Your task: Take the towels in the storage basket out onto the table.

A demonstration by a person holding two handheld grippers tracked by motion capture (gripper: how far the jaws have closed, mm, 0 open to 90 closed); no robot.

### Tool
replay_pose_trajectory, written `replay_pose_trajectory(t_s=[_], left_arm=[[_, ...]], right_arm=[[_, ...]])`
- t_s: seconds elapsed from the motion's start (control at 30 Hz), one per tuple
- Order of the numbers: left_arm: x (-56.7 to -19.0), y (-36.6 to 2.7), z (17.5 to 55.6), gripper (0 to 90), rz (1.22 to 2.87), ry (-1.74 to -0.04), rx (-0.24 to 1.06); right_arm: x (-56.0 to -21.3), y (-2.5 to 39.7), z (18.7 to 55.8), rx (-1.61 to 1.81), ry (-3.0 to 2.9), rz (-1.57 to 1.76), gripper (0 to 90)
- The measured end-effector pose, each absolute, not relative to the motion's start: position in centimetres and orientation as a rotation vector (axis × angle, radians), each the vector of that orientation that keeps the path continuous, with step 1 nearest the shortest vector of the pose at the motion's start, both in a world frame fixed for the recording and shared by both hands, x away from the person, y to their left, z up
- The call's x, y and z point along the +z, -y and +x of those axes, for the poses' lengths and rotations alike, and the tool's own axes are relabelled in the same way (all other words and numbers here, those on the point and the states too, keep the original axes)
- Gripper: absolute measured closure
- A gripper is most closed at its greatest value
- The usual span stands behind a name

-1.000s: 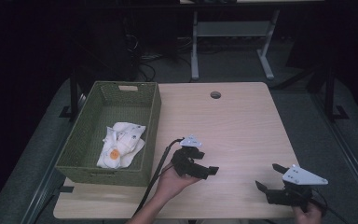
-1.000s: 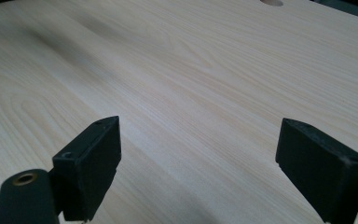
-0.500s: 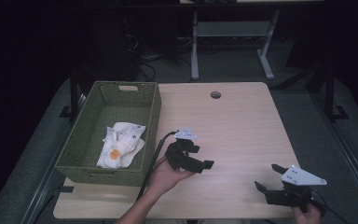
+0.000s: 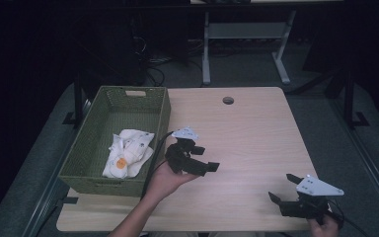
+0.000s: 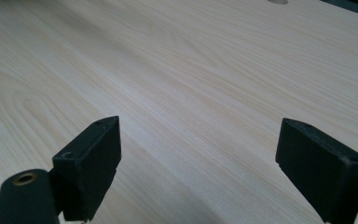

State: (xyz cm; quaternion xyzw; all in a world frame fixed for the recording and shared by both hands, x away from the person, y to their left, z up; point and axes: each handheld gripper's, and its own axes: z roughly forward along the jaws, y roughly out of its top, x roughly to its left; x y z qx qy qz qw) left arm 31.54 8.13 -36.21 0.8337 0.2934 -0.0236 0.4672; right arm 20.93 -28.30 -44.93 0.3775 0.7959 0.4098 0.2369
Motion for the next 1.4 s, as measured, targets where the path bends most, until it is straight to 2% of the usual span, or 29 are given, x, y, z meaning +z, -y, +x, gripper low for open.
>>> replay_pose_trajectory(t_s=[1.4], left_arm=[[-33.4, -15.2, 31.9, 19.0, 2.041, -0.705, -0.035]], right_arm=[[-45.0, 28.1, 21.1, 1.121, -2.185, 1.031, 13.7]])
